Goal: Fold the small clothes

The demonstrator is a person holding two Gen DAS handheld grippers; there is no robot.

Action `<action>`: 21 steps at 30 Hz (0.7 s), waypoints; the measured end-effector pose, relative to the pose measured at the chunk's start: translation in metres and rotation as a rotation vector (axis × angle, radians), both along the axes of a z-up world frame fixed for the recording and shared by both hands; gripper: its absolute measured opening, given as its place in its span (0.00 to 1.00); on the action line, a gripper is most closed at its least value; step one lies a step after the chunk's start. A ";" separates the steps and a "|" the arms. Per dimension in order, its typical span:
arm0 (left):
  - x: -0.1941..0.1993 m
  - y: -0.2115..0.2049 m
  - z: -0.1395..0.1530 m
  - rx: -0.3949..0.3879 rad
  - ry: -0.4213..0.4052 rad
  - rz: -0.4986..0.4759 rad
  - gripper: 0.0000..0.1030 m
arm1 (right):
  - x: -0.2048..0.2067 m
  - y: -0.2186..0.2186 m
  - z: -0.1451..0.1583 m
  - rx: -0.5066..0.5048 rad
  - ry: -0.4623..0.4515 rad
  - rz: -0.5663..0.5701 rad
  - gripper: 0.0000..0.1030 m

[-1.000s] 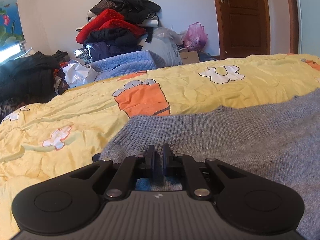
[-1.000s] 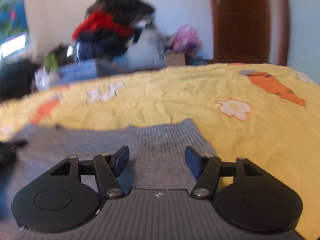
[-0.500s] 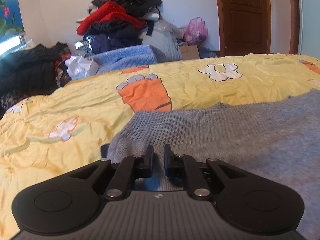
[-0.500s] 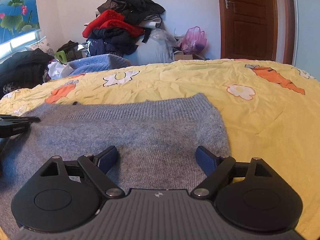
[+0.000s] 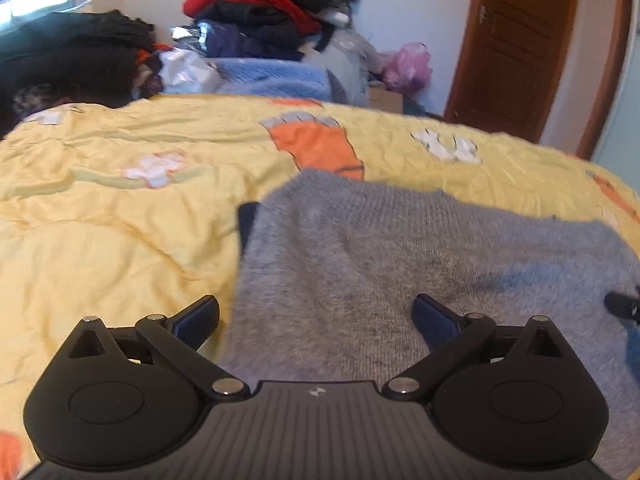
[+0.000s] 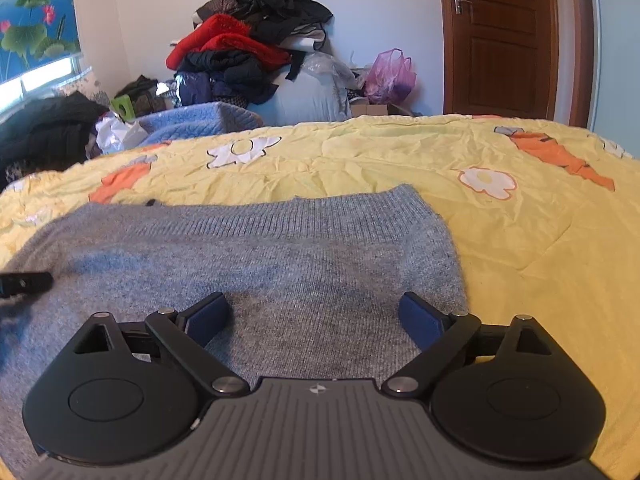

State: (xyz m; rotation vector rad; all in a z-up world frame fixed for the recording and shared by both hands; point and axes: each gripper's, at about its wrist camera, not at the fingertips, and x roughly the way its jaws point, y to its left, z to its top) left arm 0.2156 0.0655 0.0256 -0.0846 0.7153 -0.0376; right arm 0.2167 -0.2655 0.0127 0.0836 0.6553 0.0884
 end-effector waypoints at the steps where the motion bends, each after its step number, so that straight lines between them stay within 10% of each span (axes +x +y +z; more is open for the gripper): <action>1: -0.013 0.007 0.009 -0.024 -0.032 0.017 1.00 | -0.005 -0.001 0.006 0.005 0.010 -0.022 0.85; 4: -0.069 0.046 0.029 -0.198 -0.115 0.070 1.00 | -0.049 -0.026 0.031 0.208 -0.008 -0.045 0.84; 11: -0.148 0.110 -0.018 -0.677 0.021 0.277 1.00 | -0.165 -0.108 0.013 0.751 0.061 -0.215 0.91; 21: -0.133 0.089 -0.033 -0.902 0.044 0.234 1.00 | -0.159 -0.099 -0.016 0.905 0.132 -0.282 0.89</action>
